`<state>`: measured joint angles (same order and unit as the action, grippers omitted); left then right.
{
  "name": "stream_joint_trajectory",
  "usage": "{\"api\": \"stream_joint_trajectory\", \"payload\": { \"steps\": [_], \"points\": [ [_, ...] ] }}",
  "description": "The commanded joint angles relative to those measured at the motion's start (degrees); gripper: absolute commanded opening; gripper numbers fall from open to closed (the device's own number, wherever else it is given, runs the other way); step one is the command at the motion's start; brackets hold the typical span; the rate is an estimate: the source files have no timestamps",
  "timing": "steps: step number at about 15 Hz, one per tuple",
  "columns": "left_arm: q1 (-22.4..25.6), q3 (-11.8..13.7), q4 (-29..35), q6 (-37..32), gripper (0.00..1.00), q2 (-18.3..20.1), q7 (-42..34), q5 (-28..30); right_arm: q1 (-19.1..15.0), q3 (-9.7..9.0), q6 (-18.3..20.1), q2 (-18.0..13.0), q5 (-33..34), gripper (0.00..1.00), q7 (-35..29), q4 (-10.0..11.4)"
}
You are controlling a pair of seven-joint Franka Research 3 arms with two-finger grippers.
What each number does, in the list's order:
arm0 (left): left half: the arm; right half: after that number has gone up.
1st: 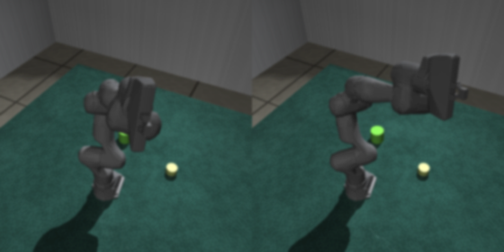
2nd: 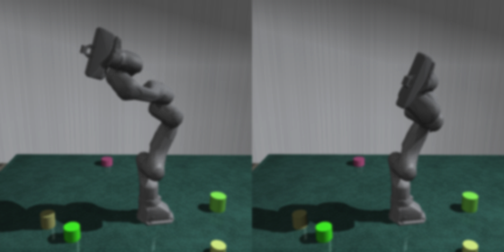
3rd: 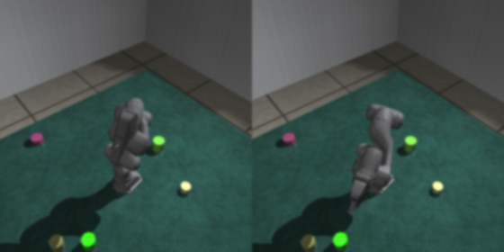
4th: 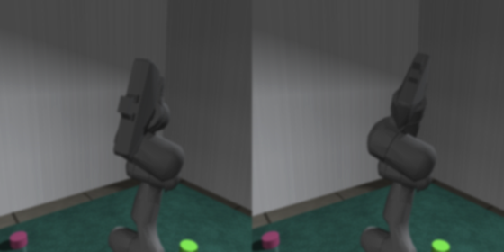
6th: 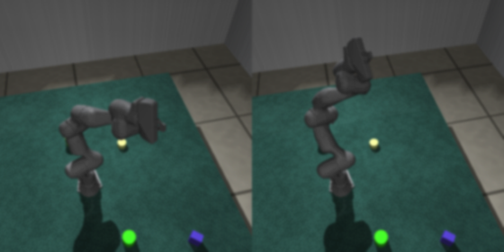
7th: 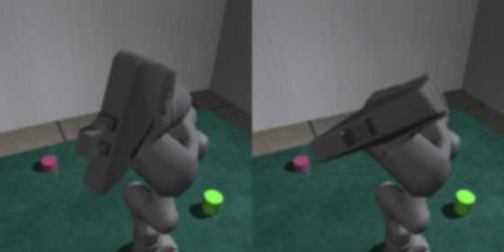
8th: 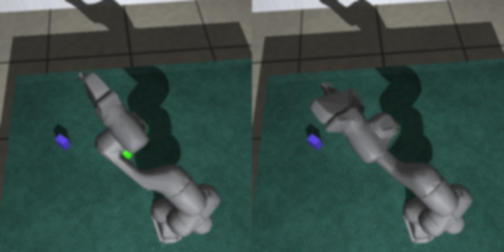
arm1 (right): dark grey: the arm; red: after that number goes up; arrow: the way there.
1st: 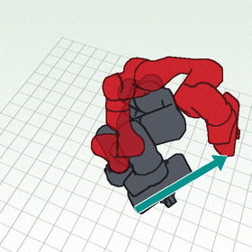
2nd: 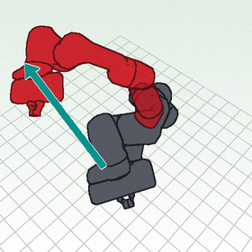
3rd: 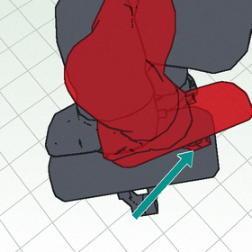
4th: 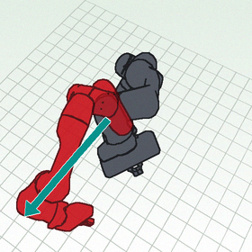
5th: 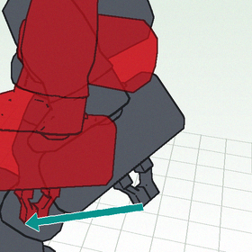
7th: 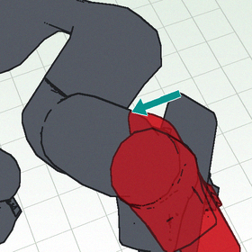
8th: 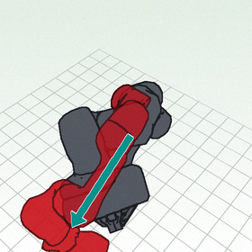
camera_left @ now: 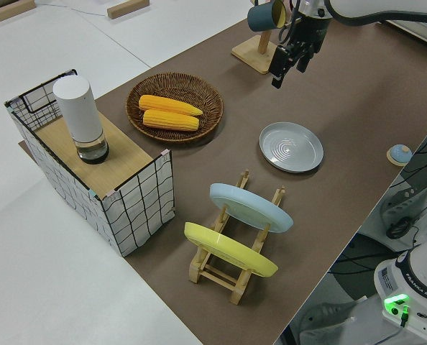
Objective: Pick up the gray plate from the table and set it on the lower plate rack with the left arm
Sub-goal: 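Move the left gripper toward the near edge of the gray plate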
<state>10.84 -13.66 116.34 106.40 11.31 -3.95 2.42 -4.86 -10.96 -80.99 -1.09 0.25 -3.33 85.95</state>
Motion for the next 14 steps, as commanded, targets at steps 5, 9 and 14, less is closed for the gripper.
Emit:
{"api": "stream_joint_trajectory", "payload": {
  "steps": [5,9,14],
  "points": [
    [0.50,0.39,8.45,7.85,1.00,2.84,3.34,-0.23,-0.41,-0.29,0.83,-0.14,-0.43,0.990,-0.01,-0.35],
    [0.24,0.65,11.79,10.84,1.00,3.10,3.43,-0.05,-0.41,-0.29,0.83,-0.14,-0.43,0.987,-0.01,-0.35],
    [0.15,0.74,17.77,16.89,1.00,4.07,3.34,1.00,-0.41,-0.38,0.83,-0.14,-0.43,0.987,-0.01,-0.35]
  ]
}}
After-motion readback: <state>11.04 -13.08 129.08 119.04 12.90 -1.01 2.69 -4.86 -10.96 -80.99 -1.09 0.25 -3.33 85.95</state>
